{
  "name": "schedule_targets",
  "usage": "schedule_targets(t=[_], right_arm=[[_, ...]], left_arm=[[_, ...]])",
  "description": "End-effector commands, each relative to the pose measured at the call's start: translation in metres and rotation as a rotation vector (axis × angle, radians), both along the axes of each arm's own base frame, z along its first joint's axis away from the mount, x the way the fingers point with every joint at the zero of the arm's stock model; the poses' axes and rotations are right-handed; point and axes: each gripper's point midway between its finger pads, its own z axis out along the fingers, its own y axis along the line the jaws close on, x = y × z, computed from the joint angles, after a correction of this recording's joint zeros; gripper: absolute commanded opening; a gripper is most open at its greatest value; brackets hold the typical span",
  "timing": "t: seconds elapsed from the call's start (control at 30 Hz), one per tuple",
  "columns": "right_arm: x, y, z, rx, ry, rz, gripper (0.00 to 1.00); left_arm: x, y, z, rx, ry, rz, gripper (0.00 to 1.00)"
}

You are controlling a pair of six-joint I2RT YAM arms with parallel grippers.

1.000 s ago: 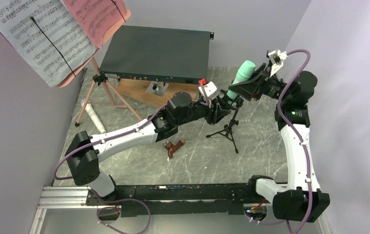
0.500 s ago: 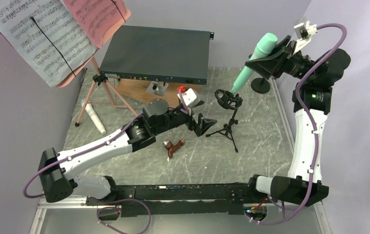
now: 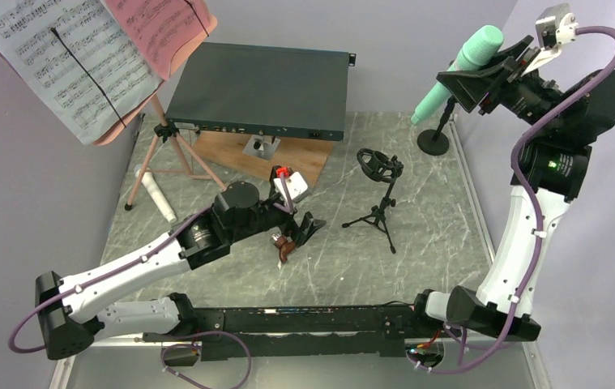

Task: Pack up the instrument practice props
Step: Place the microphone at the center of the board.

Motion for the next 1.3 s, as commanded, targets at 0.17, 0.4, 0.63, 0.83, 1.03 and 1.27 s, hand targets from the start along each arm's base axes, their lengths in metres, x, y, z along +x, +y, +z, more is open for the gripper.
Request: schedule_targets(t=[0.17,0.4,0.63,0.83,1.03,1.27], right_arm=[[0.079,-0.067,-0.113,-0.187,0.182,-0.383,0.00],[0.104,-0.077,-0.246,-0.335,0.421,-0.435,0.00],[0.135,-0.085,-0.332,-0.317,0.615,-0.447,0.00],[0.173,-0.085,-0.369,-0.311,0.715,-0.425,0.03],[0.205,-0.075,-0.393,-0.248,0.794,-0.371,0.05],[0.251,-0.075,-0.414,-0.224,0.849,-0.359,0.05]], left_arm=[[-0.001,0.053,-0.066,0.374,-0.059,0.022,1.00],[0.002,0.067,-0.108,0.484,-0.096,0.020,1.00],[0.000,0.070,-0.110,0.506,-0.104,0.011,0.99],[-0.001,0.077,-0.110,0.511,-0.116,0.020,0.99],[-0.001,0.079,-0.115,0.528,-0.117,0.018,0.99],[0.002,0.082,-0.124,0.562,-0.119,0.025,0.99]])
